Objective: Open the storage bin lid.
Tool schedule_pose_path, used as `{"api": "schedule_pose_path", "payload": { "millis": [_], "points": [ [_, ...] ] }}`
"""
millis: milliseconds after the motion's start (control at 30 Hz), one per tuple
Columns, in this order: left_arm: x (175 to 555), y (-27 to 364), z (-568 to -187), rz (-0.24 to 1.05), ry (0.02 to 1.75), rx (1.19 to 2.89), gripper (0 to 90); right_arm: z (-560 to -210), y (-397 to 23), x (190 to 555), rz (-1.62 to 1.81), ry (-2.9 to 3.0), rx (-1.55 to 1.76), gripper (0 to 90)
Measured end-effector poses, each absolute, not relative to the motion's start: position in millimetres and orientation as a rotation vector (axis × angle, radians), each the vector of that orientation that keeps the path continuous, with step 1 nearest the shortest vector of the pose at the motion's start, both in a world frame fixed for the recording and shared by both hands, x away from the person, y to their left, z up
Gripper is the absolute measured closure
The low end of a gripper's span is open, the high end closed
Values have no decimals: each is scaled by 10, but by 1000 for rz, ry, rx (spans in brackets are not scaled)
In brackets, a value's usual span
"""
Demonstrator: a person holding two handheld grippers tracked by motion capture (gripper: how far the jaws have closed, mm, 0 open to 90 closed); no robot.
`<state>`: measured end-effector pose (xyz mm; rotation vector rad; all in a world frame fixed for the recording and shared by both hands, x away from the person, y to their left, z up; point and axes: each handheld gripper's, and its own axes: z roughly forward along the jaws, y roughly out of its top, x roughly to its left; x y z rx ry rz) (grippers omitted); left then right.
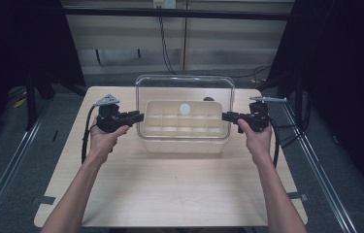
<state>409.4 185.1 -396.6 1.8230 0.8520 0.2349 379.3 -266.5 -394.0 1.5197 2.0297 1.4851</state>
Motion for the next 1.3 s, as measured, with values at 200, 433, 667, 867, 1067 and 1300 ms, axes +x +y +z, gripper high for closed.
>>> {"api": "schedule_pose_path", "payload": {
  "millis": [200,433,667,867,1067,1300],
  "points": [
    [4053,1857,-3926,222,844,1819,718,-3922,-2673,3746,1496,2025,1519,669],
    [3992,1856,-3894,224,833,1833,721,-3924,-2689,3707,1512,2028,1512,669],
    [3944,1889,-3882,212,836,1835,725,-3877,-2686,3642,1519,2032,1497,678],
    [3881,1892,-3895,200,830,1832,729,-3866,-2692,3585,1523,2041,1492,680],
    [3850,1900,-3888,201,820,1832,729,-3840,-2692,3529,1523,2040,1483,683],
    [3803,1929,-3930,210,838,1823,730,-3864,-2655,3470,1527,2036,1483,685]
  ]
}}
